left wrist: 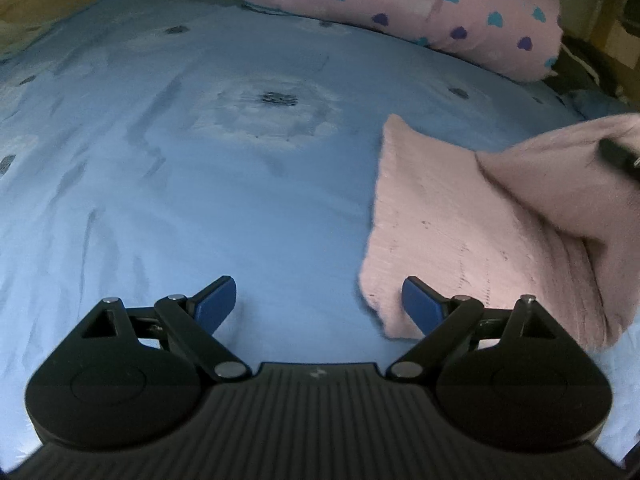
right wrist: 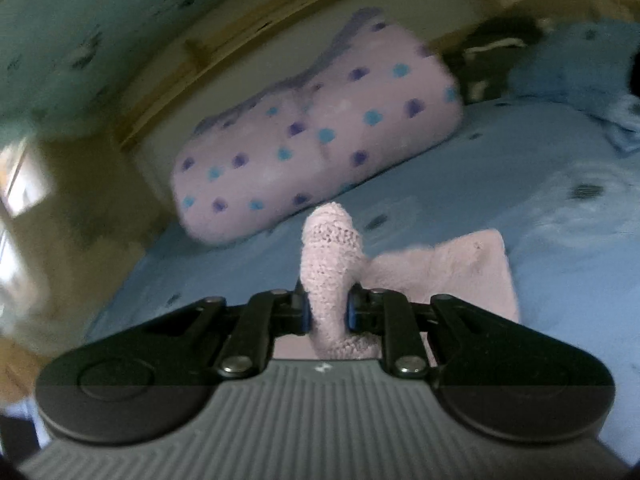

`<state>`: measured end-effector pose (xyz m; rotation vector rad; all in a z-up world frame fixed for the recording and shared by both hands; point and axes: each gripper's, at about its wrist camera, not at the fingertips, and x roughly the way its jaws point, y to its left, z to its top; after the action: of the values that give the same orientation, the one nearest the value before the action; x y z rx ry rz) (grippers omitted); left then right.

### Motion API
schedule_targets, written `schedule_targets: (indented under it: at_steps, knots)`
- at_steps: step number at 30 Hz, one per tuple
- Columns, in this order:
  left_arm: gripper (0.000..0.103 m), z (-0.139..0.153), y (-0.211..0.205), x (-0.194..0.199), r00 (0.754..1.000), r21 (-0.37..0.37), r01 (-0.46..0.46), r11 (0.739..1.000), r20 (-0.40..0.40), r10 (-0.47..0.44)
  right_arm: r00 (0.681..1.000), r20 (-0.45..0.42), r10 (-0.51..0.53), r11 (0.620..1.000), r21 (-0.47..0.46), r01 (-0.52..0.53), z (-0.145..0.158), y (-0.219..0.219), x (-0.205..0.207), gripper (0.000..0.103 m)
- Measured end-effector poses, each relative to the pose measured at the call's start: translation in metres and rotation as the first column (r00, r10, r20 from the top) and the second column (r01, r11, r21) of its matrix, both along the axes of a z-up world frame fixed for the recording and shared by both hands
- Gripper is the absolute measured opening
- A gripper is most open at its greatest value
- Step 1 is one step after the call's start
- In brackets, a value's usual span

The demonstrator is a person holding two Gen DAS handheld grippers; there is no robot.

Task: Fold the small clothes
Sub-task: 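Grasp one side of the pink cardigan with the right gripper and lift it, then fold the held side over the cardigan middle with the right gripper and release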

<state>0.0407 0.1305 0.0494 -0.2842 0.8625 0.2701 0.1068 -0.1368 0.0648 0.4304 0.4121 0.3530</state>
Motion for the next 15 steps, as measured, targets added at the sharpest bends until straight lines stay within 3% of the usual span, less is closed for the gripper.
schedule_targets:
  at_steps: [6,12,15]
  knots:
    - [0.093,0.003,0.014,-0.005,0.999,-0.008,-0.042,0.999,0.008,0.042,0.985,-0.075,0.153,0.985,-0.065,-0.158,-0.029,0.04,-0.005,0.019]
    - [0.093,0.003,0.013,-0.005,0.999,-0.009,-0.037,0.999,0.013,0.037,0.966,-0.118,0.229,0.97,-0.062,-0.237,-0.049,0.04,-0.012,0.023]
    - [0.093,0.003,0.009,-0.005,0.999,-0.005,-0.029,1.0,0.019,0.029,0.964,-0.116,0.239,0.968,-0.045,-0.245,-0.046,0.036,-0.016,0.033]
